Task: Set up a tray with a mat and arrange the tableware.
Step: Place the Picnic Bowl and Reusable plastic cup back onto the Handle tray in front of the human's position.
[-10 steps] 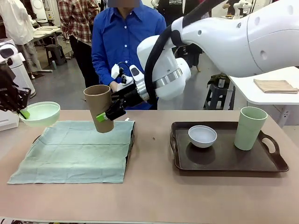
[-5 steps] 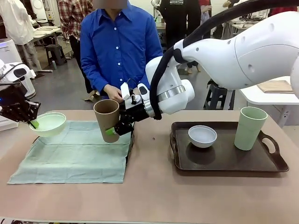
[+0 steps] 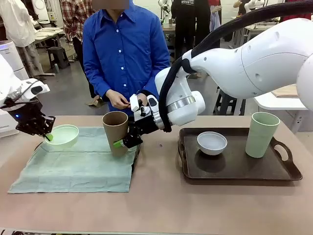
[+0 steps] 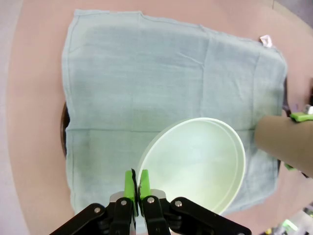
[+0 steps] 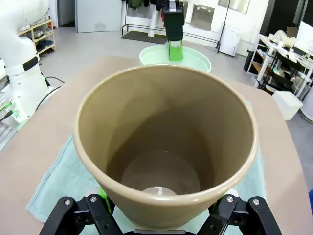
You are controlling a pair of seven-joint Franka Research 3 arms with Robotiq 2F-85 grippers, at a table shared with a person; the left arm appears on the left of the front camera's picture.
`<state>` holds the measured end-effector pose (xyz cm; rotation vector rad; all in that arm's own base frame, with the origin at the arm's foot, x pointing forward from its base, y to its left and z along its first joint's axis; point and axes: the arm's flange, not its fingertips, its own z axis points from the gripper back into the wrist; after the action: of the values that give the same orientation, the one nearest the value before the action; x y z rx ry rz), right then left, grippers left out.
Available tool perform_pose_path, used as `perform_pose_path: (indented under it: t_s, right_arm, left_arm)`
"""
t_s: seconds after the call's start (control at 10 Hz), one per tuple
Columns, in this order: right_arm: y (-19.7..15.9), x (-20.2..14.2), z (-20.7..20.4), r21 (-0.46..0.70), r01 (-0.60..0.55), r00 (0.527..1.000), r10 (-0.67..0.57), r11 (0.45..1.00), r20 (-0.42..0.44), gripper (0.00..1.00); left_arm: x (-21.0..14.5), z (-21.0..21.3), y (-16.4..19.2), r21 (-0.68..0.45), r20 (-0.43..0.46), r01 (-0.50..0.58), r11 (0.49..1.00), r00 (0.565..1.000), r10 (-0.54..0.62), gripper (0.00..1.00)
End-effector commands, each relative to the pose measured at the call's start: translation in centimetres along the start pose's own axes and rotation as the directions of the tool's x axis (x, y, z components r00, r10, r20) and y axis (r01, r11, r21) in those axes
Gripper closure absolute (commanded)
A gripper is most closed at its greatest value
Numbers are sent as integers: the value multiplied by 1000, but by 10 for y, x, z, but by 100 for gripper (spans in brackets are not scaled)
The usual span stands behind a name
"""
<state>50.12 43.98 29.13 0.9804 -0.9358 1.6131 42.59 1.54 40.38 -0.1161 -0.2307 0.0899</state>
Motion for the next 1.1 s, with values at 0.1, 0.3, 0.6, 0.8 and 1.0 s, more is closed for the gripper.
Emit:
perform_pose_path:
  t_s: [0.1,0.3,0.6,0.8,1.0]
  right_arm:
    - [9,-9,1,-20,10,1000,-10,1000,22,15]
    - [8,-18,0,-19,42,999,-41,999,19,15]
    - [6,-22,-1,-22,84,996,-83,996,27,15]
    - [7,-21,-2,-4,98,995,-98,995,37,0]
    - [7,-16,0,-11,122,992,-122,992,14,0]
  left_arm:
    - [17,-32,0,-14,0,10,1000,1000,-10,96]
    - [17,-49,-1,-13,-3,20,1000,1000,-20,96]
    - [15,-57,0,-42,-15,23,999,1000,-24,96]
    - [12,-56,0,-45,-21,25,999,999,-26,37]
    - [12,-53,1,-42,-33,19,999,999,-20,0]
